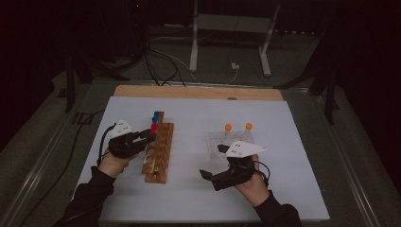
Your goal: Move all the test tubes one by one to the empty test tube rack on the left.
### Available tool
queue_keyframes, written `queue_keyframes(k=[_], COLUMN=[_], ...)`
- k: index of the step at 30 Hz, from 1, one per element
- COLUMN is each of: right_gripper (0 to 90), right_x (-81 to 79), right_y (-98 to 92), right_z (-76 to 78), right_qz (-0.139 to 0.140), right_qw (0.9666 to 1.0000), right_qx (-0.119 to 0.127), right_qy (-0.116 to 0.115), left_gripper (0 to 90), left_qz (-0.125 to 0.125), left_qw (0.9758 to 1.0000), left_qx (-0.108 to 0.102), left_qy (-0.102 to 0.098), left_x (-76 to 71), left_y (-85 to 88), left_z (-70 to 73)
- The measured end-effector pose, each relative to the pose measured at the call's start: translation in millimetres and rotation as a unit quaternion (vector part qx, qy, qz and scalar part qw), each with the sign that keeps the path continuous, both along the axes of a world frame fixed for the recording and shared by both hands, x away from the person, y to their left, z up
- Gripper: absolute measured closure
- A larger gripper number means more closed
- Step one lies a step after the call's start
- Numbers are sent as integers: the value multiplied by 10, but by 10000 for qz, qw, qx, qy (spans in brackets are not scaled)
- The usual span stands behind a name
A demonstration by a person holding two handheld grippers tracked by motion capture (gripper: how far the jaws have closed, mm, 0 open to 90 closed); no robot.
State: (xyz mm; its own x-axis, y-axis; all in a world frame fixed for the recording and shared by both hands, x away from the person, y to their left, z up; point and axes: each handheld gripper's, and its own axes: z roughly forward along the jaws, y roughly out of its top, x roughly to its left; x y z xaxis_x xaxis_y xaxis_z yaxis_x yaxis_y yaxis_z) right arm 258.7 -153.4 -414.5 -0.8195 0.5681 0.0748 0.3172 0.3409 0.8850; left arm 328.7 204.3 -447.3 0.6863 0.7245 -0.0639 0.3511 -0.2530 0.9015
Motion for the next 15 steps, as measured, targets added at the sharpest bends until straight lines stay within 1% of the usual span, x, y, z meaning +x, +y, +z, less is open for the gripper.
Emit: queue_keyframes(k=[1,2,4,5,7,8,9,10,11,12,14,15], right_gripper=[0,0,0,0,0,0,0,0,0,0,0,0], right_x=[3,7,23,28,45,59,80,100,115,137,183,209], right_y=[-16,-31,-93,-118,-194,-235,-291,-340,-378,-428,-535,-585], right_z=[16,30,79,99,152,178,205,225,239,257,287,298], right_qz=[-13,-33,-102,-138,-250,-294,-387,-462,-521,-622,-796,-857], right_qw=[10000,10000,9999,9998,9995,9993,9989,9985,9982,9975,9961,9957], right_qx=[20,14,59,72,107,127,142,180,197,202,212,185], right_qy=[-21,-41,-87,-104,-170,-180,-213,-238,-243,-258,-300,-299], left_gripper=[697,658,584,545,427,392,333,273,233,189,150,108], left_qz=[-10,-58,-66,-123,-98,-139,-129,-156,-208,-204,-281,-310], left_qw=[10000,10000,9999,9998,9999,9998,9998,9998,9997,9997,9995,9995], left_qx=[20,44,119,95,73,17,-8,-30,-55,-58,-92,-50], left_qy=[-1,7,-56,-83,-82,-107,-138,-130,-109,-122,-127,-96], left_x=[-4,-17,-49,-71,-101,-125,-145,-157,-172,-192,-232,-247], left_y=[-2,-8,-25,-31,-38,-39,-41,-40,-39,-42,-47,-57], left_z=[5,17,43,70,116,147,171,189,211,231,267,283])
